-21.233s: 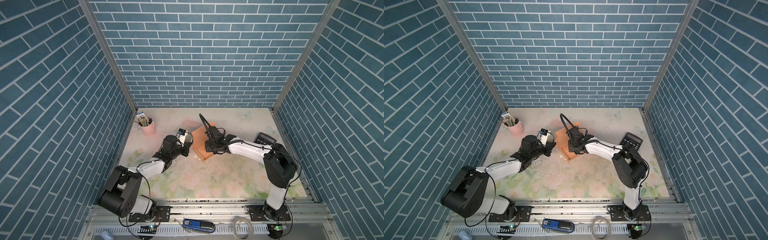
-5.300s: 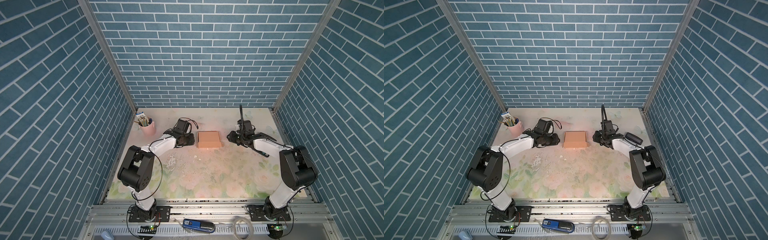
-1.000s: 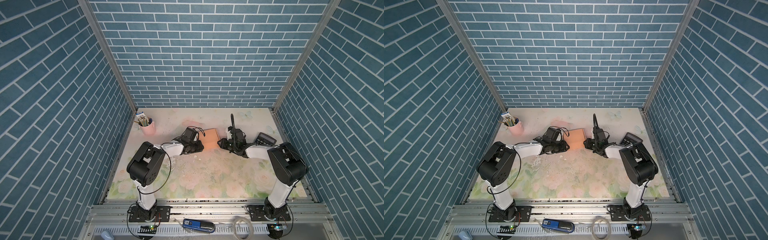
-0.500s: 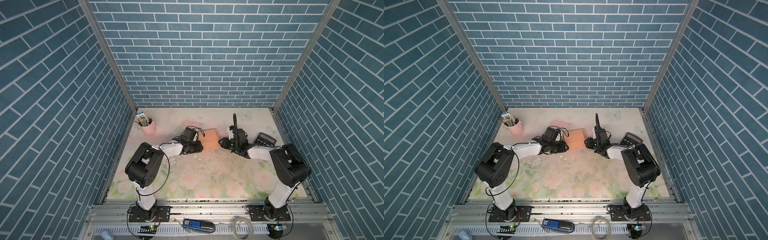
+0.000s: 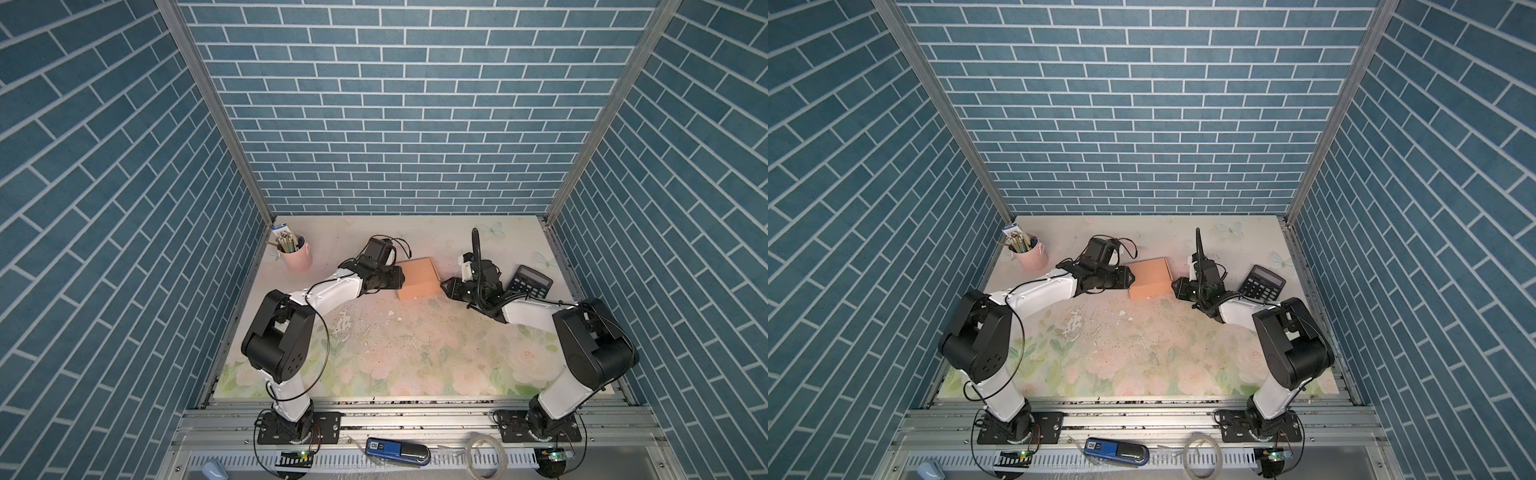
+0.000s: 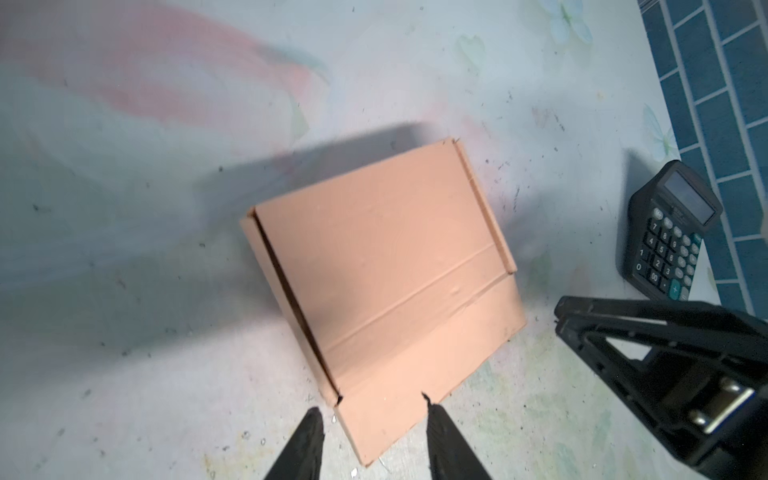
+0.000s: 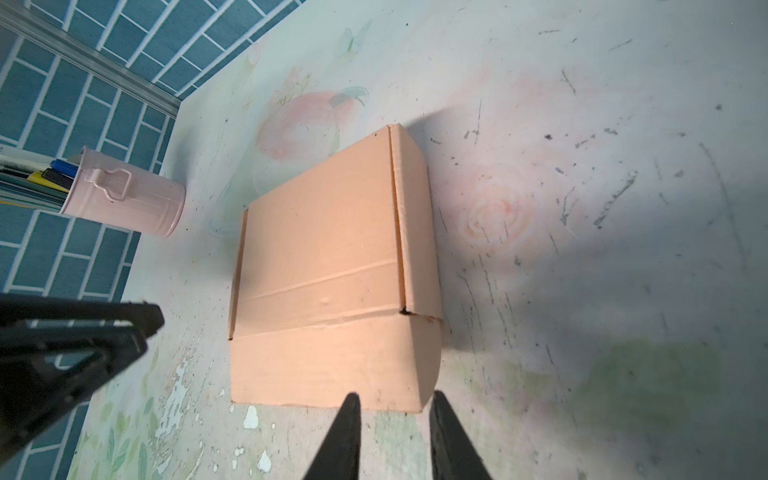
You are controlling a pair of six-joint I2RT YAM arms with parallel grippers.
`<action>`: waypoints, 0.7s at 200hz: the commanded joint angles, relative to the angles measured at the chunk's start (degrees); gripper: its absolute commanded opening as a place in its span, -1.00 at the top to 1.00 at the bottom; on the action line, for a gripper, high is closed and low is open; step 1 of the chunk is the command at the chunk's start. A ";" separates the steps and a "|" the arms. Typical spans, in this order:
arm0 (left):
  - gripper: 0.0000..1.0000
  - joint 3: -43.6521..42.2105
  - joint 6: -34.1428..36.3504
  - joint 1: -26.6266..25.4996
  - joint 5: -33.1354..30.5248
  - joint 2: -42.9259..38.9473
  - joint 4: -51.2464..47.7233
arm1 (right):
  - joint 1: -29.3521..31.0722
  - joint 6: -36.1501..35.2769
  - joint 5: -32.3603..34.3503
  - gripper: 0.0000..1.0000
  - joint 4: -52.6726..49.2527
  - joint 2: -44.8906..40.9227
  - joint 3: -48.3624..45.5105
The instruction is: Fold the paper box
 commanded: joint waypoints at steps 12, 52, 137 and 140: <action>0.12 6.84 6.57 0.32 0.50 6.18 -2.31 | -0.15 -2.23 1.23 0.46 -2.60 -2.29 -0.99; 0.12 12.88 9.61 -0.04 3.49 12.36 -0.72 | -0.11 -2.33 1.45 0.50 -4.32 -2.18 -0.59; 0.12 7.82 9.84 -0.06 10.29 15.70 16.03 | -0.15 -3.62 1.19 0.55 -4.80 -1.64 0.33; 0.12 7.60 10.12 -0.15 10.48 15.70 16.62 | -0.05 -3.64 1.12 0.55 -4.57 -1.64 0.29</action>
